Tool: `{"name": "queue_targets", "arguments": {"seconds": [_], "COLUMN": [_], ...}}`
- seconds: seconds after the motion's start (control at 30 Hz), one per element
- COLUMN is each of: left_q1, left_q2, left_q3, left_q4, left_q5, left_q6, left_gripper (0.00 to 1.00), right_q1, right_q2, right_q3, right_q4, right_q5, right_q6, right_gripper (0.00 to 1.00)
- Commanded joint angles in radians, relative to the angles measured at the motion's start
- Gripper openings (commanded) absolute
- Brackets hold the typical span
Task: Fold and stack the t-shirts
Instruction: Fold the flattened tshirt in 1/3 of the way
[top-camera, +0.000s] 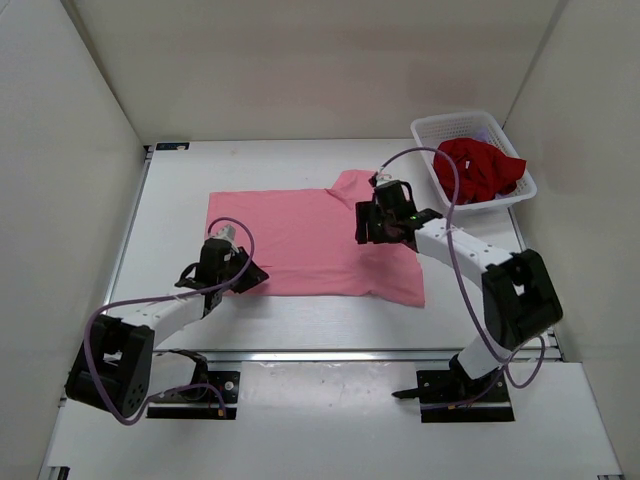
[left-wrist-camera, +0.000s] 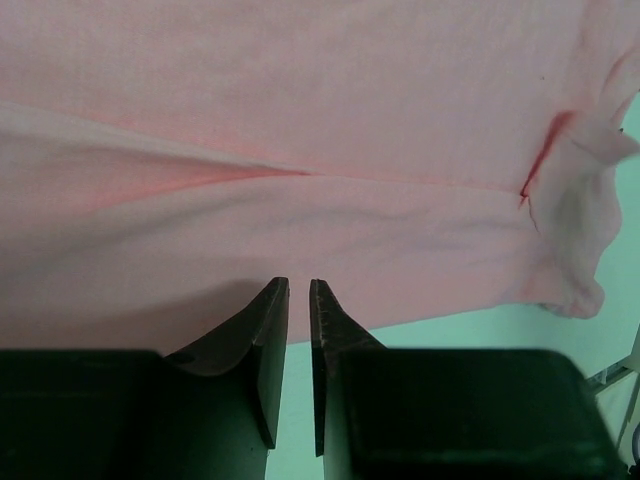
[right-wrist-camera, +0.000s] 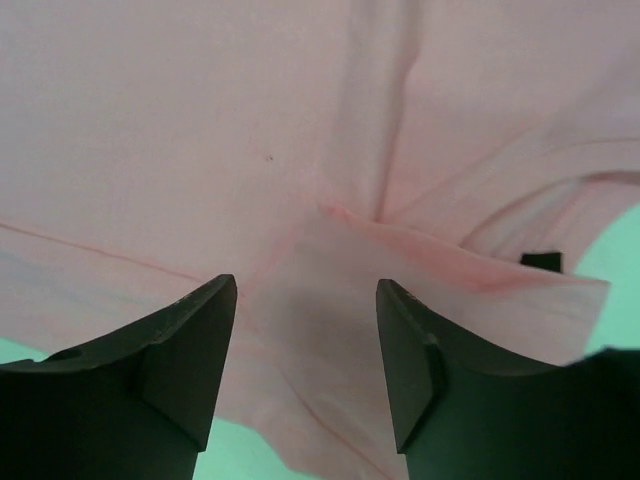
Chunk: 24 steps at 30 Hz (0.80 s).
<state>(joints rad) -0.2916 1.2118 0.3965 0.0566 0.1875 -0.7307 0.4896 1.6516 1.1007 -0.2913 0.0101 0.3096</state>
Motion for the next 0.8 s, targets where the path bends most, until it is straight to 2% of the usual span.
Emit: {"name": "queue_targets", "arguments": {"seconds": [0.0, 0.07, 0.1, 0.13, 0.17, 0.2, 0.27, 0.4, 0.53, 0.6, 0.77], "left_q1": [-0.024, -0.02, -0.021, -0.027, -0.027, -0.027, -0.032, -0.061, -0.029, 0.025, 0.078], "left_q2": [-0.032, -0.018, -0.017, -0.011, -0.011, -0.006, 0.0, 0.037, 0.012, -0.003, 0.04], "left_q3": [0.018, 0.019, 0.013, 0.016, 0.021, 0.022, 0.016, 0.038, -0.011, -0.041, -0.045], "left_q4": [0.002, 0.009, 0.006, 0.014, 0.02, 0.022, 0.032, 0.045, 0.035, 0.051, 0.031], "left_q5": [-0.026, -0.004, 0.003, -0.005, -0.003, -0.008, -0.002, 0.009, 0.023, 0.041, 0.076], "left_q6": [-0.004, -0.006, -0.015, -0.016, -0.022, -0.022, -0.029, -0.039, -0.032, -0.042, -0.029], "left_gripper": [0.26, 0.26, 0.26, 0.26, 0.26, 0.26, 0.26, 0.25, 0.25, 0.26, 0.25], "right_q1": [-0.031, -0.066, -0.069, -0.071, -0.072, -0.086, -0.086, -0.034, 0.043, 0.043, -0.016], "right_q2": [-0.152, -0.196, -0.217, -0.225, -0.225, -0.201, -0.167, -0.142, -0.245, -0.288, -0.34], "right_q3": [-0.08, -0.148, -0.191, -0.221, -0.242, -0.248, -0.243, -0.257, -0.363, -0.441, -0.593], "right_q4": [0.041, 0.096, 0.106, 0.127, 0.145, 0.141, 0.124, 0.123, 0.121, 0.141, 0.162], "right_q5": [0.059, -0.002, -0.03, -0.039, -0.05, -0.086, -0.163, -0.17, -0.111, -0.119, -0.154], "right_q6": [0.009, 0.046, 0.062, 0.06, 0.059, 0.06, 0.066, 0.083, 0.121, 0.152, 0.184], "right_gripper": [0.57, 0.48, 0.47, 0.41, 0.31, 0.17, 0.03, 0.0, 0.0, 0.01, 0.0]}}
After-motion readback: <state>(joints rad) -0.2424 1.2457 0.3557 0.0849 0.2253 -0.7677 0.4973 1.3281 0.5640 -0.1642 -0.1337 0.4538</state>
